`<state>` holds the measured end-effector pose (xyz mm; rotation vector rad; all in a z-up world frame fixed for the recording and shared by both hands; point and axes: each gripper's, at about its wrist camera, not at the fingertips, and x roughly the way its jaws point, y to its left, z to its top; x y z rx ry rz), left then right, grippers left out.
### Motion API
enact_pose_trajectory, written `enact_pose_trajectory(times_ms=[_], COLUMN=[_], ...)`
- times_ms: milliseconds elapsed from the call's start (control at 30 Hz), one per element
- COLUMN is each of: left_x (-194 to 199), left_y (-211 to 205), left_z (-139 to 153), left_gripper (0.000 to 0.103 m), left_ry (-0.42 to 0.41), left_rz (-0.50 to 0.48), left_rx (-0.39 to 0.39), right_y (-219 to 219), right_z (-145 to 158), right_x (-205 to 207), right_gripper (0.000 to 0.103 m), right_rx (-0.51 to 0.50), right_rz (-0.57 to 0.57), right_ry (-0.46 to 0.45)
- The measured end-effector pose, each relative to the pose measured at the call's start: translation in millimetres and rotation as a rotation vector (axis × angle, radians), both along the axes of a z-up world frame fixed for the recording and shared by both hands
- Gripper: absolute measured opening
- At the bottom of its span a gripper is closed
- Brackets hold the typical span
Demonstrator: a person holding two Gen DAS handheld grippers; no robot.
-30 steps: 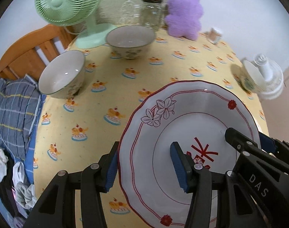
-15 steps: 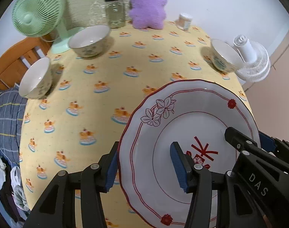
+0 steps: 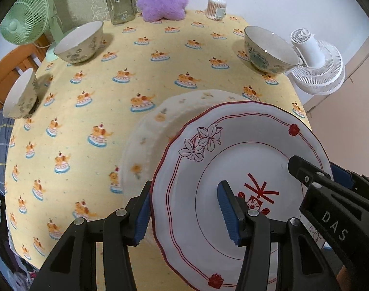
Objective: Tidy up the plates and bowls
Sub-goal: 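Carry the red-rimmed plate over the white flowered plate stack with the left tool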
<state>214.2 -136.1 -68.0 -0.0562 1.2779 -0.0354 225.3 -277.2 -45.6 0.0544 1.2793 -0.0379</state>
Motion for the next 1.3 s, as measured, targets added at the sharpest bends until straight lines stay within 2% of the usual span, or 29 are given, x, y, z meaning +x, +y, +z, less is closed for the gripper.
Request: enact_pose_trajectory(times_ms=[500, 633, 900, 1000, 1300], left_x=[13, 12, 11, 9, 9], left_y=[-4, -6, -8, -19, -14], left_z=[-19, -23, -23, -27, -24], left_gripper=[0.055, 0.055, 0.055, 0.052, 0.052], left_ry=[0.028, 0.042, 0.028, 0.028, 0.032], left_rz=[0.082, 0.076, 0.088, 0.06, 0.077], left_rx=[0.007, 0.059, 0.09, 0.159, 0.157], right_y=[-6, -3, -4, -5, -10], right_z=[-18, -18, -18, -15, -15], right_x=[25, 25, 24, 21, 14], right_gripper=[0.05, 0.049, 0.047, 0.043, 0.035], right_rx=[0.019, 0.035, 0.046, 0.061, 0.07], right_rz=[0.074, 0.093, 0.102, 0.108, 0.101], right_ry=[0.005, 0.008, 0.008, 0.001, 0.009])
